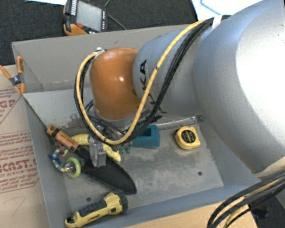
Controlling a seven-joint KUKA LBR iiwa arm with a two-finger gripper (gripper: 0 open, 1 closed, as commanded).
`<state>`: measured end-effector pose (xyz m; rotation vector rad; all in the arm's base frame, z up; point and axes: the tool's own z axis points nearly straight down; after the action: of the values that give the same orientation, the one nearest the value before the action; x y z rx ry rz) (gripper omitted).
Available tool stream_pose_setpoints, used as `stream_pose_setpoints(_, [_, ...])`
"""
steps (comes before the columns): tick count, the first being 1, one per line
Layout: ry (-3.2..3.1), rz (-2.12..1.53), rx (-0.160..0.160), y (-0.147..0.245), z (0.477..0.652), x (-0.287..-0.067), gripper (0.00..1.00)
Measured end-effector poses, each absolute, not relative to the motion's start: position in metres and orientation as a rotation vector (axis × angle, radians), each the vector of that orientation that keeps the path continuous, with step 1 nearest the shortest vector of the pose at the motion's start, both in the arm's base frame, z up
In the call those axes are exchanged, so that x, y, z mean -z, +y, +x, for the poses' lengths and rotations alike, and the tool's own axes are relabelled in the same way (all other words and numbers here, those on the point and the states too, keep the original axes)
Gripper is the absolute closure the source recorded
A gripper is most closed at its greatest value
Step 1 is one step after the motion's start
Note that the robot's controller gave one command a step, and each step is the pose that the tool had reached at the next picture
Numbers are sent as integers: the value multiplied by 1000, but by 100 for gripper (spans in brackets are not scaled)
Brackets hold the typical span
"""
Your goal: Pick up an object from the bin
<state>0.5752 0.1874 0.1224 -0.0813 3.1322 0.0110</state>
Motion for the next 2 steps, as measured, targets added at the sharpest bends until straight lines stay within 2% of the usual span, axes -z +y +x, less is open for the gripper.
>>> stream_pose_setpoints(1, [3125, -11, -12, 188, 569, -110, 100])
stream_pose_setpoints(2, [3120, 273, -16, 180, 572, -83, 0])
